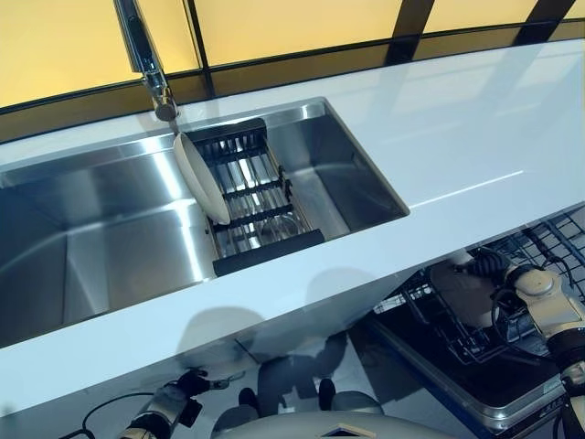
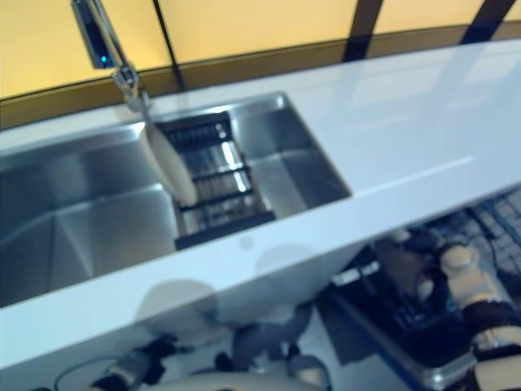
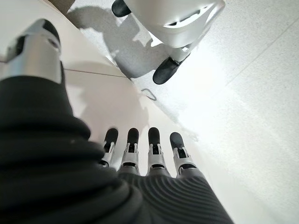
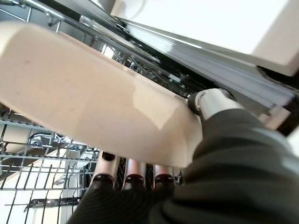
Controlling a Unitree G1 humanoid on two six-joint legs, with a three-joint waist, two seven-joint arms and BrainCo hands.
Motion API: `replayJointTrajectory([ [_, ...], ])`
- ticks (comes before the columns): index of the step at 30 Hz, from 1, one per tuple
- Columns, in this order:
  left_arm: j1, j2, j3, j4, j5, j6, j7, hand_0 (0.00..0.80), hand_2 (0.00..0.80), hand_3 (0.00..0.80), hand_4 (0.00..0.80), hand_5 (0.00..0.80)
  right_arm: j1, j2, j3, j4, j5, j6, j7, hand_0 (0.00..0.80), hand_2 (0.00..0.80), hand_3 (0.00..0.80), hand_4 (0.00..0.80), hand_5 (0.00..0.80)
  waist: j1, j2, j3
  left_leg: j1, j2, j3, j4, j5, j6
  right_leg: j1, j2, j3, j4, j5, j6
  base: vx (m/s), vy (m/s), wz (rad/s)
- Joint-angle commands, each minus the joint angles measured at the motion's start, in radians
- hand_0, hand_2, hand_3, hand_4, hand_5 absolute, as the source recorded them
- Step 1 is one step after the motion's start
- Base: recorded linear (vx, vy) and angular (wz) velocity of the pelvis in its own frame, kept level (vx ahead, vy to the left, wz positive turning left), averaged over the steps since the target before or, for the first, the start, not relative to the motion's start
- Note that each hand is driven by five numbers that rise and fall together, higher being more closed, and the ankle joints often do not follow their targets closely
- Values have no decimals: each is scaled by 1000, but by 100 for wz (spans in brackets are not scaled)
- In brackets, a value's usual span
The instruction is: Take plates into dishwasher
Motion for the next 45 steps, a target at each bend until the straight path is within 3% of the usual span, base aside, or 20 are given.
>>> replayJointTrajectory([
  [1, -51, 36, 3, 2, 12, -24, 1, 0, 0, 0, 0, 0, -141, 29, 56, 79, -16, -5, 2, 800, 800, 800, 800, 800, 42, -11, -15, 35, 15, -10, 22, -74, 2, -65, -54, -19, 61, 25, 103, 0, 0, 0],
  [7, -60, 34, -2, 2, 14, -26, -3, 0, 0, 0, 0, 0, -160, 48, 67, 148, -3, 14, 17, 800, 800, 800, 800, 800, 47, 0, -9, 34, 16, -15, 22, -72, -1, -64, -58, -22, 63, 25, 101, -5, 3, 4],
  [8, -61, 34, -2, 0, 15, -26, -4, 0, 0, 0, 0, 0, -161, 50, 64, 155, 9, 29, 20, 762, 762, 762, 762, 762, 48, 2, -8, 35, 16, -14, 23, -72, -1, -64, -59, -22, 63, 25, 101, -6, 15, 11],
  [9, -61, 34, -1, -1, 15, -27, -6, 0, 0, 0, 0, 0, -162, 52, 60, 163, 9, 35, 23, 461, 461, 461, 461, 461, 48, 3, -7, 36, 16, -15, 23, -72, -1, -63, -59, -22, 63, 25, 100, -1, 18, 7],
  [10, -61, 33, -1, -1, 16, -29, -6, 0, 0, 0, 0, 0, -164, 54, 56, 168, 8, 45, 23, 0, 0, 0, 0, 0, 48, 3, -7, 36, 15, -15, 23, -72, -1, -63, -59, -22, 63, 25, 100, -1, 20, 4],
  [25, -57, 26, 7, 2, 20, -29, 2, 0, 0, 0, 0, 0, -142, -5, 3, 160, -6, 59, 29, 0, 0, 0, 0, 0, 25, -15, -22, 50, 24, 5, 20, -76, -3, -61, -52, -4, 60, 27, 101, 0, 0, 0],
  [45, -49, 32, 14, 40, 8, -46, 31, 0, 0, 0, 0, 0, 62, -239, -268, 104, 22, 88, -20, 0, 0, 0, 0, 0, -52, -72, -43, 61, 37, 61, 22, -88, 8, -89, -18, 64, 66, 40, 108, 4, 10, -7],
])
